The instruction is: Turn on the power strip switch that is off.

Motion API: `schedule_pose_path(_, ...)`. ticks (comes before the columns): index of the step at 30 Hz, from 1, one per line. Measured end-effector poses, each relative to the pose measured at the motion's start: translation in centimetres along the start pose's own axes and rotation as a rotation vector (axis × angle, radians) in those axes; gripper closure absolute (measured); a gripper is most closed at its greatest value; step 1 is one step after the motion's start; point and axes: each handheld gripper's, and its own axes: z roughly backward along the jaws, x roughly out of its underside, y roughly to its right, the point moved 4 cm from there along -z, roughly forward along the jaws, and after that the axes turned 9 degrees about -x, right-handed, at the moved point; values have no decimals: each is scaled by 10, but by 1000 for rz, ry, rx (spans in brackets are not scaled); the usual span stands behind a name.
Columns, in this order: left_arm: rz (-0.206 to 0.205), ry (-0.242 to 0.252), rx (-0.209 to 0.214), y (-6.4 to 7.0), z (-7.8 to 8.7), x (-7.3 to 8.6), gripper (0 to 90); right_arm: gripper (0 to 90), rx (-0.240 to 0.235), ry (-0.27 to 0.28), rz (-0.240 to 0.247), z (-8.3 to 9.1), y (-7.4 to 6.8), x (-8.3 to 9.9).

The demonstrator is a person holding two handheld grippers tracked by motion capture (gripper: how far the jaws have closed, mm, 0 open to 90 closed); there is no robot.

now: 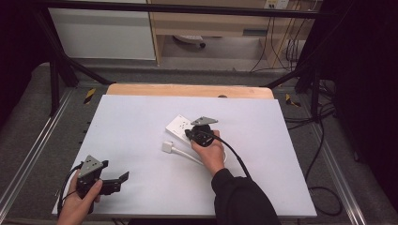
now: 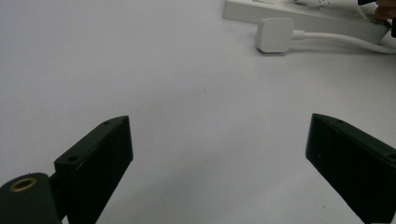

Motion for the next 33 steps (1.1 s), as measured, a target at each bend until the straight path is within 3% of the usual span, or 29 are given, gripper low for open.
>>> schedule_pose_path(33, -2, 0, -3, -1, 0, 0, 73, 900, 0, -20, 24, 7, -6, 7)
